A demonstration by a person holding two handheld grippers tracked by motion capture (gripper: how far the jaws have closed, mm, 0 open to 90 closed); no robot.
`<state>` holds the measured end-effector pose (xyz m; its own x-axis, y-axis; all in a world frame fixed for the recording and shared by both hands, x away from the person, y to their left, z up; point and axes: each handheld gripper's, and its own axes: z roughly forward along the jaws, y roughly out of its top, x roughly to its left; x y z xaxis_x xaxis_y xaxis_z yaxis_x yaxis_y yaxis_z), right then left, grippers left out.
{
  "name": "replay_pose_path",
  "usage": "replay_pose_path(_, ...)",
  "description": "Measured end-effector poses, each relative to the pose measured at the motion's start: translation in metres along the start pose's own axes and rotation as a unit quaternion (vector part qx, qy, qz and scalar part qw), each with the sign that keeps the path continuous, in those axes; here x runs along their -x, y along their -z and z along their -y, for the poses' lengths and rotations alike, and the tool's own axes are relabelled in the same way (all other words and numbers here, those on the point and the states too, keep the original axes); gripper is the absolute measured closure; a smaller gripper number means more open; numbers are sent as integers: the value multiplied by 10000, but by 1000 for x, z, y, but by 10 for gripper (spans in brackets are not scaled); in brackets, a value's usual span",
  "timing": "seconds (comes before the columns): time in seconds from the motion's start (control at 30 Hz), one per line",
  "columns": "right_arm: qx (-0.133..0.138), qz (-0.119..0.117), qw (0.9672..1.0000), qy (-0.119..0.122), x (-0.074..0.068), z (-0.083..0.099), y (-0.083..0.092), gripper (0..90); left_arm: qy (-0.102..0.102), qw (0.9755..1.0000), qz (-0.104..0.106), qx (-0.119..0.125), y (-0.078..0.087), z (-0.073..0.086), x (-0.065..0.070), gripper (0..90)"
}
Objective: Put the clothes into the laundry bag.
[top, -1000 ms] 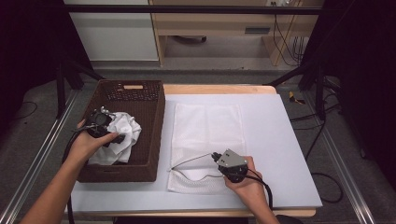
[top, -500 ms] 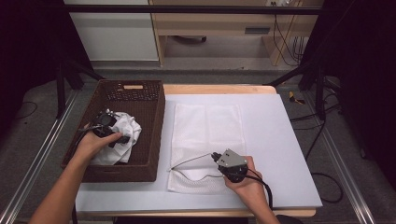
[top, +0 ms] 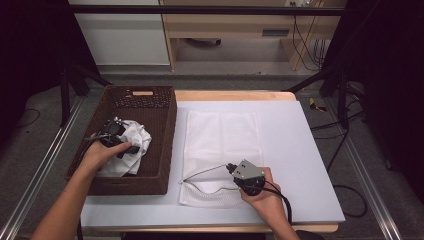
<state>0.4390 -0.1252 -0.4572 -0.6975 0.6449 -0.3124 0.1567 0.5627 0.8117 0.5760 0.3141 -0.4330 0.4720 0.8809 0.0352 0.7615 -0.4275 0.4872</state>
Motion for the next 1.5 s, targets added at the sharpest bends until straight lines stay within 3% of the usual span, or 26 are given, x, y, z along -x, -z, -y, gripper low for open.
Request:
replay_pose_path(0.3,-10,-3,10000,22,0,0,-1,864,-32,10000,40,-27,0,0,0,51)
replay_pose_path(0.67,-27,-39,10000,10,0,0,-1,859,-6,9997,238,-90,-2,0,2,63)
replay_pose_path(1.5,-45,-77,9999,82,0,1,-1,884,-63,9997,182,-169,-5,-1,5,40)
